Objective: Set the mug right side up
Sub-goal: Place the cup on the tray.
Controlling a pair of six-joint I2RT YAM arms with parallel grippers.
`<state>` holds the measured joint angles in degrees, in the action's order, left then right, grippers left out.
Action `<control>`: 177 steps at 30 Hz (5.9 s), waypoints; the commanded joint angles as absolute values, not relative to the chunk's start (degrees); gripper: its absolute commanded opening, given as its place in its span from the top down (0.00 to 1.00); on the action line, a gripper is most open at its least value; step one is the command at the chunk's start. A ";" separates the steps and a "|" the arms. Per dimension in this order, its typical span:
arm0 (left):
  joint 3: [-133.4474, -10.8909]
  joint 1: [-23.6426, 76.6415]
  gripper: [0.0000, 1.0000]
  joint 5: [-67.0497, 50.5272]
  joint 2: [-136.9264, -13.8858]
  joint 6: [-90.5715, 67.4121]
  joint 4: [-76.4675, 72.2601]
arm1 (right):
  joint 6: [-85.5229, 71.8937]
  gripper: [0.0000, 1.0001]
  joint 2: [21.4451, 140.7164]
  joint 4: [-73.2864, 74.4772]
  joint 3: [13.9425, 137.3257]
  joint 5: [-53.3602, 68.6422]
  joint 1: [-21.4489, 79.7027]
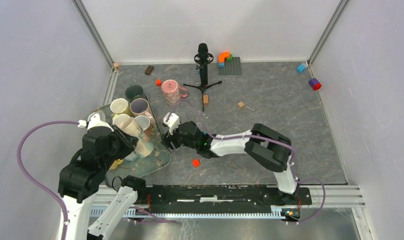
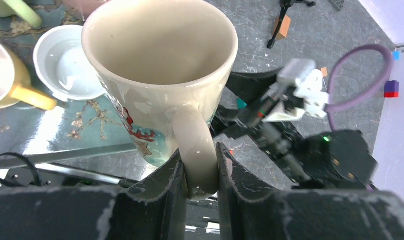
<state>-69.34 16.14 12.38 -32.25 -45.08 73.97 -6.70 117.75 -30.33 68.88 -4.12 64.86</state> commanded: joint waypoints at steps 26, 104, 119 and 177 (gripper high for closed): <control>-51.39 16.34 0.98 13.40 -32.35 -41.48 47.74 | -44.57 0.41 102.47 -47.29 50.69 24.76 58.90; -34.88 44.02 0.93 21.13 -31.40 -59.71 53.44 | -58.16 0.74 129.59 -55.03 63.41 25.65 61.17; -32.25 44.74 0.90 19.69 -32.15 -65.74 55.46 | -56.78 0.74 129.64 -53.94 62.74 24.88 60.91; -21.63 47.09 0.83 14.24 -38.11 -71.37 48.60 | -61.79 0.74 131.31 -53.06 65.87 26.46 59.85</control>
<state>-28.03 46.63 27.24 -35.35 -62.41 38.72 -63.22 130.37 -52.49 63.77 27.97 60.36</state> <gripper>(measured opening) 0.321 0.254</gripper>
